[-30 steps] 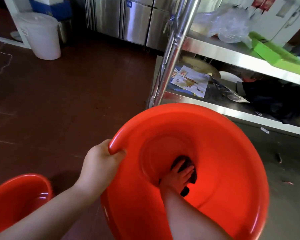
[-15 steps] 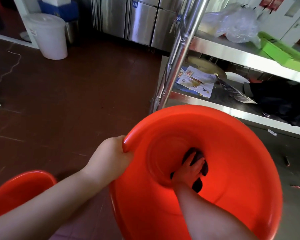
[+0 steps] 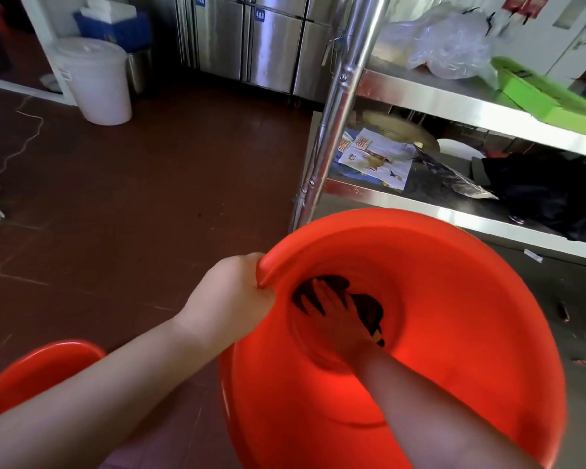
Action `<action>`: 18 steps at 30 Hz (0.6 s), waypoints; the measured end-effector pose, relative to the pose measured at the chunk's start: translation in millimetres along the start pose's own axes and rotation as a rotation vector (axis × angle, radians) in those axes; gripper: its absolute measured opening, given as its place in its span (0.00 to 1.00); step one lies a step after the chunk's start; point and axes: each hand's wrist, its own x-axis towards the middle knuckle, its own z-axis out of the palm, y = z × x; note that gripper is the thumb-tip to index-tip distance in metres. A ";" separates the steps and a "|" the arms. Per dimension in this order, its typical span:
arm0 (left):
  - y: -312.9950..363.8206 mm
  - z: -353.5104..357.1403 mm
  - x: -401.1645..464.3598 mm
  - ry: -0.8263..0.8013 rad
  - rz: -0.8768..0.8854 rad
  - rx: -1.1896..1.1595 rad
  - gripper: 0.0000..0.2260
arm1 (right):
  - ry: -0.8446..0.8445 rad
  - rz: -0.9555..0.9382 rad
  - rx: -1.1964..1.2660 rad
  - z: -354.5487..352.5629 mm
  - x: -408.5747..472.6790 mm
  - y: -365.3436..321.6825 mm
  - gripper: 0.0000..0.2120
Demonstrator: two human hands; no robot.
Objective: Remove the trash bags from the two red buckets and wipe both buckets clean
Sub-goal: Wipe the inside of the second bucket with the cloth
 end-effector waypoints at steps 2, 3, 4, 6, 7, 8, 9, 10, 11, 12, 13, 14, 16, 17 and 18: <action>2.5 1.2 2.4 0.021 -0.005 0.009 0.08 | -0.088 -0.073 0.003 14.5 -11.3 -11.0 0.22; 2.7 1.0 3.7 0.030 -0.008 0.016 0.08 | -0.138 -0.083 -0.003 18.3 -17.1 -16.6 0.22; 2.7 0.6 4.4 0.035 -0.011 0.021 0.08 | -0.187 -0.084 0.012 19.1 -21.2 -20.8 0.21; 4.6 0.6 4.2 0.031 -0.011 0.016 0.08 | -0.271 -0.096 0.018 12.0 -21.4 -19.7 0.20; 6.3 0.8 3.9 0.026 -0.003 0.013 0.09 | -0.258 -0.096 0.035 3.8 -19.6 -18.3 0.20; 8.2 1.0 4.1 0.023 0.007 0.015 0.10 | -0.241 -0.097 0.034 -8.7 -18.7 -17.7 0.21; 9.9 1.6 4.8 0.023 0.014 0.023 0.10 | -0.218 -0.106 0.026 -22.0 -17.6 -15.1 0.22; 11.4 1.8 6.0 0.027 0.017 0.029 0.10 | -0.192 -0.120 0.024 -38.7 -17.8 -12.3 0.24; 12.5 1.5 7.3 0.035 0.018 0.034 0.10 | -0.158 -0.121 0.044 -56.9 -20.5 -10.3 0.26; 13.2 0.7 8.6 0.045 0.022 0.041 0.10 | -0.096 -0.098 0.094 -76.7 -26.4 -9.3 0.27; 13.7 -0.1 9.5 0.056 0.026 0.048 0.09 | 0.010 -0.074 0.174 -98.0 -34.5 -8.7 0.29; 14.3 -0.4 10.1 0.067 0.033 0.057 0.08 | 0.155 -0.062 0.241 -118.5 -44.1 -7.7 0.31; 15.5 0.2 10.7 0.093 0.057 0.084 0.07 | 0.440 -0.066 0.238 -144.1 -64.1 -3.0 0.34; 16.6 1.4 11.1 0.104 0.065 0.095 0.08 | 0.576 -0.066 0.247 -153.8 -73.2 -0.5 0.33; 18.4 2.8 11.6 0.111 0.071 0.103 0.08 | 0.702 -0.061 0.276 -164.8 -79.0 1.1 0.30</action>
